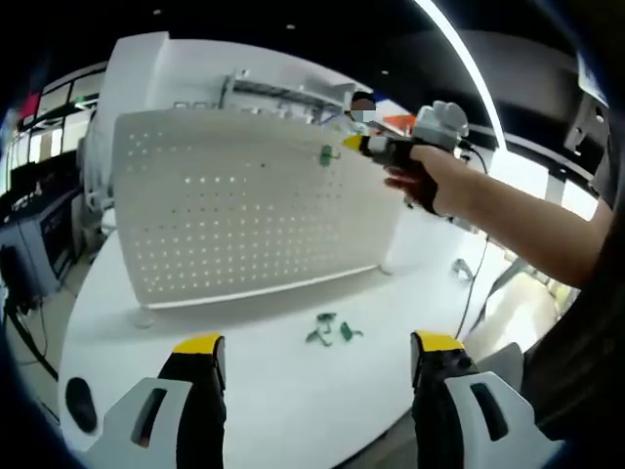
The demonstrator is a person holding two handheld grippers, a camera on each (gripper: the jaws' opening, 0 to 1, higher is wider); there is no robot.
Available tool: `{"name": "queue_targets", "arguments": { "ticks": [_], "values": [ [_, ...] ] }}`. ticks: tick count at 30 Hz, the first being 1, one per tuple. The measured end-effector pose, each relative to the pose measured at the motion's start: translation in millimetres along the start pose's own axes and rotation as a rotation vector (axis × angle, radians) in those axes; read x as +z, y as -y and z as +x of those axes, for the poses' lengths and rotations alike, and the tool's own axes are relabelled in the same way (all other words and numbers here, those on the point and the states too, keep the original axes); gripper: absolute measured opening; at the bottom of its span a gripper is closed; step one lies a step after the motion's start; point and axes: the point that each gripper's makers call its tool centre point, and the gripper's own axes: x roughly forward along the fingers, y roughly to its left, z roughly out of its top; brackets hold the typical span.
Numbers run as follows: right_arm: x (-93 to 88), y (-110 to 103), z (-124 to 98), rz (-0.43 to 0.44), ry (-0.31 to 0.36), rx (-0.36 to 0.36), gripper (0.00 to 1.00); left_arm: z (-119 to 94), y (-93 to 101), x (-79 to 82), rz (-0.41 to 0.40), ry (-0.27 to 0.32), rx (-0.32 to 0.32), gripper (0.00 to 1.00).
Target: Insert the hook assembly into the mounting plate slot until the hook locks in place.
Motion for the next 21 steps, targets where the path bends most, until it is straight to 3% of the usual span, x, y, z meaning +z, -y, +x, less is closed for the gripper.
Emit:
{"name": "queue_targets", "arguments": {
  "ticks": [2,9,12,21],
  "values": [
    [-15.1,3.0,-5.2,0.032,-0.042,-0.004,0.17,0.7,1.8,-0.4,0.002,-0.003,-0.006,0.79],
    [-50.5,-1.3,-22.9,-0.01,-0.115,0.016,0.18,0.6,5.4,-0.1,0.005,-0.002,-0.017,0.78],
    [-67.7,-6.3,-29.7,0.026,-0.15,0.042,0.18,1.7,8.0,-1.6,0.005,-0.006,-0.022,0.78],
    [-114.7,-19.2,-60.9,-0.038,-0.255,0.109,0.18,4.1,11.5,-6.3,0.002,-0.016,-0.037,0.78]
  ]
}}
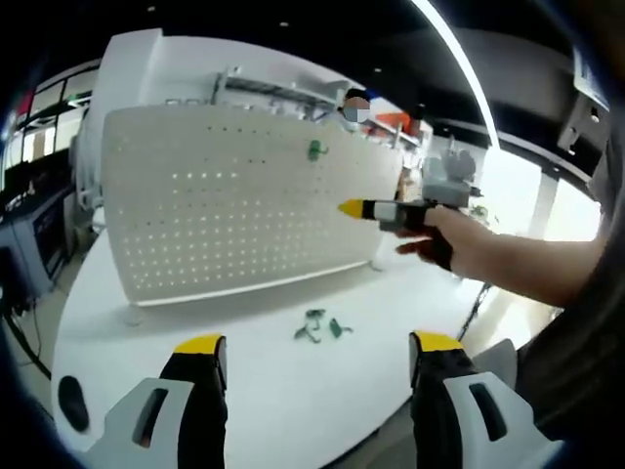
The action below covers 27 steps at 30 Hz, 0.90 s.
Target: Insert the hook assembly into the mounting plate slot until the hook locks in place.
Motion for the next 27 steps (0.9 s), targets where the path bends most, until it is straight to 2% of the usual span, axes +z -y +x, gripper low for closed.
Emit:
{"name": "queue_targets", "arguments": {
  "ticks": [3,6,10,12,13,18,22,27],
  "values": [
    [-16.7,-1.7,-5.6,0.021,-0.039,0.018,0.2,1.1,1.4,-1.4,0.001,-0.006,-0.006,0.77],
    [-34.1,-3.2,-19.3,-0.006,-0.074,0.029,0.2,1.9,1.9,-3.9,0.003,-0.013,-0.01,0.77],
    [-47.1,-5.8,-32.3,-0.03,-0.098,0.049,0.2,2.9,3.2,-8.0,0.003,-0.024,-0.016,0.77],
    [-60.6,-0.6,-36.7,-0.063,-0.128,0.047,0.21,4.1,3.7,-10.7,0.006,-0.029,-0.018,0.76],
    [-69.6,3.2,-40.6,-0.051,-0.155,0.041,0.21,5.5,4.0,-14.1,0.007,-0.037,-0.02,0.76],
    [-86.2,3.1,-61.4,-0.066,-0.181,0.052,0.22,8.2,5.4,-27.2,0.005,-0.068,-0.03,0.76],
    [-102.2,-1.5,-79.1,-0.048,-0.216,0.065,0.22,10.5,5.7,-36.2,-0.003,-0.09,-0.034,0.76],
    [-114.5,-18.1,-102.4,-0.093,-0.235,0.093,0.22,14.0,8.8,-46.1,-0.011,-0.112,-0.045,0.76]
  ]
}}
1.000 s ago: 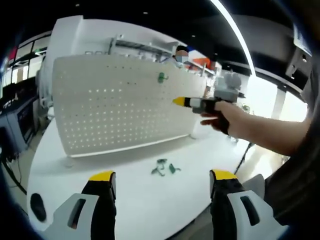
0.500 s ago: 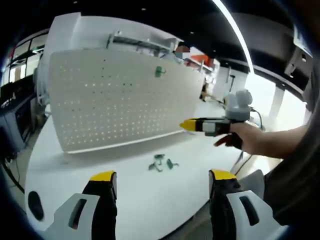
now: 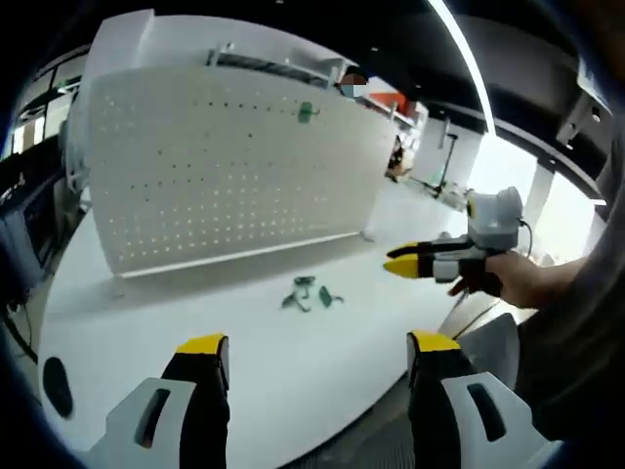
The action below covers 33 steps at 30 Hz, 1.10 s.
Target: Insert the hook assembly into the mounting plate slot until the hook locks in place.
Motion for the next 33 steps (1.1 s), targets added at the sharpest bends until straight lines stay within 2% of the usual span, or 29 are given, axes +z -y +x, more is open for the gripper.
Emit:
{"name": "queue_targets", "arguments": {
  "ticks": [7,33],
  "values": [
    [-21.7,-16.1,-13.3,-0.007,-0.048,0.02,0.22,4.6,4.4,-8.1,-0.001,-0.024,-0.017,0.76],
    [-21.7,-32.1,-33.2,-0.053,-0.07,0.07,0.24,9.2,-0.5,-17.9,-0.007,-0.053,-0.02,0.75]
  ]
}}
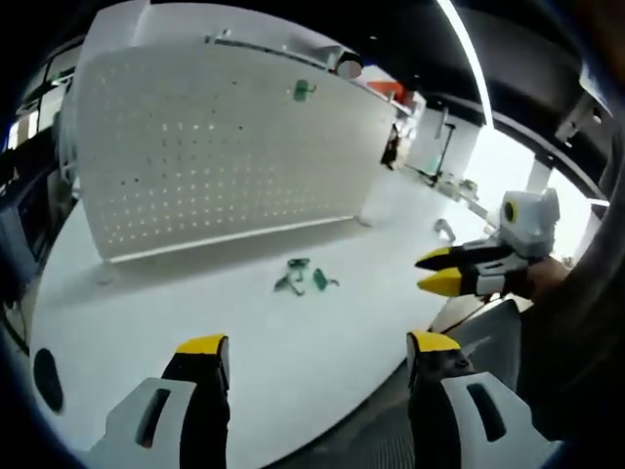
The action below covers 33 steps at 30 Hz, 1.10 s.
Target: Insert the hook assembly into the mounting plate slot until the hook locks in place.
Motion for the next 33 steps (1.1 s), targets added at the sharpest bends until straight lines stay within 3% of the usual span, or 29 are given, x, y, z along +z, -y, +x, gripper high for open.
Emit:
{"name": "queue_targets", "arguments": {
  "ticks": [6,10,14,21,33],
  "values": [
    [-1.7,1.2,-2.8,-0.003,-0.007,-0.001,0.24,10.3,-2.2,-3.0,0.039,-0.037,-0.018,0.75],
    [-3.1,3.8,-3.5,0.014,-0.012,-0.002,0.23,26.0,-6.4,0.1,0.128,-0.075,-0.045,0.75],
    [-3.0,4.6,-3.1,0.013,-0.014,0.0,0.23,47.8,-9.4,6.6,0.159,-0.092,-0.082,0.73],
    [-6.8,8.0,-1.6,0.034,-0.021,-0.007,0.23,80.1,-14.1,14.1,0.17,-0.118,-0.115,0.7],
    [-8.3,13.6,6.4,0.055,-0.044,0.002,0.23,122.3,-14.0,6.4,0.185,-0.184,-0.194,0.68]
  ]
}}
